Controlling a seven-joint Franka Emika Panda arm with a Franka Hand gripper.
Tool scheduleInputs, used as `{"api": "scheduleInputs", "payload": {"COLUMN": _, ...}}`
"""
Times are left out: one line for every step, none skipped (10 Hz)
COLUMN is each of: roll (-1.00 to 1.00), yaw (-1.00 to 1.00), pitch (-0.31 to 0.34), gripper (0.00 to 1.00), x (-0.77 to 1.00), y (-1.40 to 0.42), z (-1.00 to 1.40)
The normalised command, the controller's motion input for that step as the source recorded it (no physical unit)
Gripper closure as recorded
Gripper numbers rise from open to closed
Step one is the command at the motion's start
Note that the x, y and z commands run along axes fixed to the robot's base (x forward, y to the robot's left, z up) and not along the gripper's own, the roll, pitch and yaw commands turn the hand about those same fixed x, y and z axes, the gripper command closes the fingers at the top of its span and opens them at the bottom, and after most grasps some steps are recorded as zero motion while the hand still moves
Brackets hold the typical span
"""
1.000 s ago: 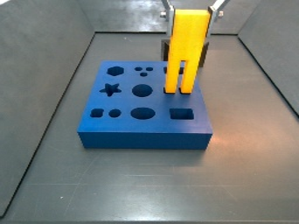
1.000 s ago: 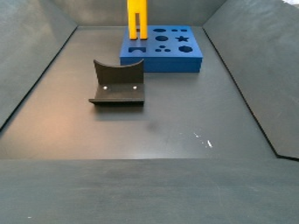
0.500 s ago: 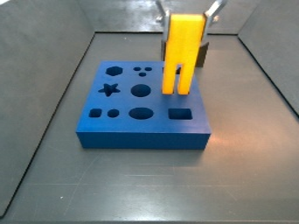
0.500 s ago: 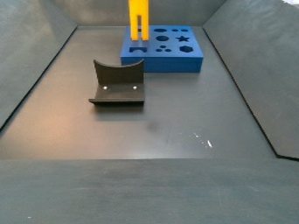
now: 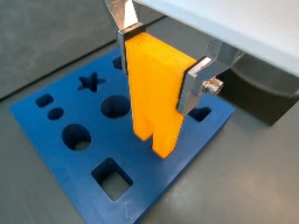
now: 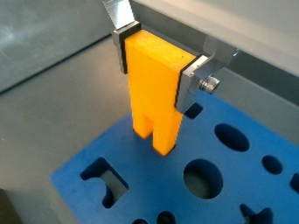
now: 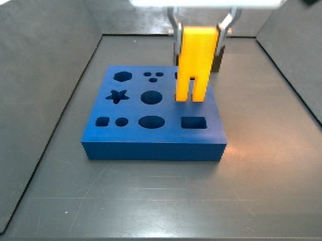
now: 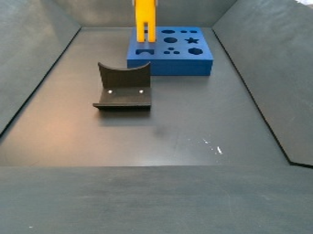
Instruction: Insert the double-square object.
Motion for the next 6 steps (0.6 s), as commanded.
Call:
{"api": "scheduleInputs", "payload": {"roll": 0.12, "yaw": 0.0, "pitch": -0.073, "gripper": 1.0, "x": -0.04, "y": 0.0, "z": -0.48}}
{"api": "scheduleInputs", "payload": {"roll": 0.14, "yaw": 0.0, "pitch": -0.08, "gripper": 1.0, "x": -0.03, "y": 0.0, "z": -0.51}}
{"api": "scheduleInputs", "payload": {"roll": 0.12, "yaw": 0.0, "pitch": -0.076, "gripper": 1.0, "x": -0.01, "y": 0.0, "z": -0.49}}
{"api": "scheduleInputs", "payload": {"roll": 0.1, "yaw": 0.0, "pitch": -0.074, "gripper": 1.0, "x": -0.02, "y": 0.0, "z": -0.48}}
{"api": "scheduleInputs", "payload": {"roll": 0.0, "yaw": 0.0, "pitch": -0.03, "gripper": 1.0, "x": 0.0, "y": 0.0, "z": -0.11}}
{"api": "scheduleInputs", "payload": {"roll": 0.0, "yaw": 0.0, "pitch": 0.0, "gripper": 1.0, "x": 0.0, "y": 0.0, "z": 0.0}}
